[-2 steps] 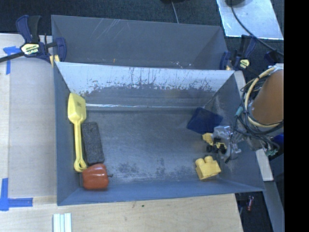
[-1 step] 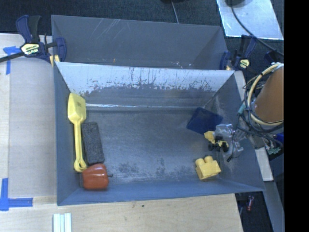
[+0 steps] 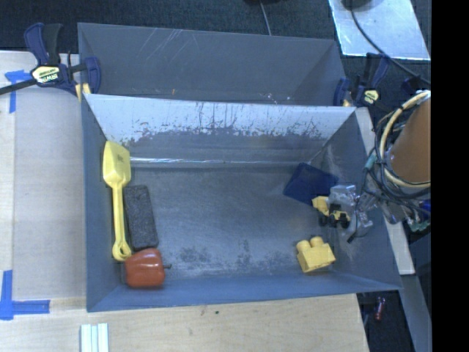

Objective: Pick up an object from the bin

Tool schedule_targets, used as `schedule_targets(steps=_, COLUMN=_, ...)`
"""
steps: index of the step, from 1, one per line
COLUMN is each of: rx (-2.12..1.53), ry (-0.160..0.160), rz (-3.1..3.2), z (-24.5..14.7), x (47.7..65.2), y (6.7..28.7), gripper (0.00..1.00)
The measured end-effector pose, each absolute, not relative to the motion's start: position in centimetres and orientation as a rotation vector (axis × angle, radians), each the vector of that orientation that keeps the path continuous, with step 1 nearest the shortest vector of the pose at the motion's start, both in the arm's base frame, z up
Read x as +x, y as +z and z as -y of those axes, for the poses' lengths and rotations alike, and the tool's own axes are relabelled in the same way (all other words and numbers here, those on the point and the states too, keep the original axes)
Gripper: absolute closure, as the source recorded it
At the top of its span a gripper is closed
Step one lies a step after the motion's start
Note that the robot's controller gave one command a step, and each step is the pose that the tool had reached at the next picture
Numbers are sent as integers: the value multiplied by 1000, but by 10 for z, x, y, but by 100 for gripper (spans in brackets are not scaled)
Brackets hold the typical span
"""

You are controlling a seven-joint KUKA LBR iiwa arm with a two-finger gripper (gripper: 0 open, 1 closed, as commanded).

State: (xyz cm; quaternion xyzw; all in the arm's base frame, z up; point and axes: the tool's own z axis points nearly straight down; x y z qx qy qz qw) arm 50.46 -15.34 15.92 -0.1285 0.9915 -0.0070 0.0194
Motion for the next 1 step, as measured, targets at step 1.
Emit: schedule_targets(steps=1, rx=-398, ry=-24, rz=-3073, z=154, x=505, y=166, gripper=100)
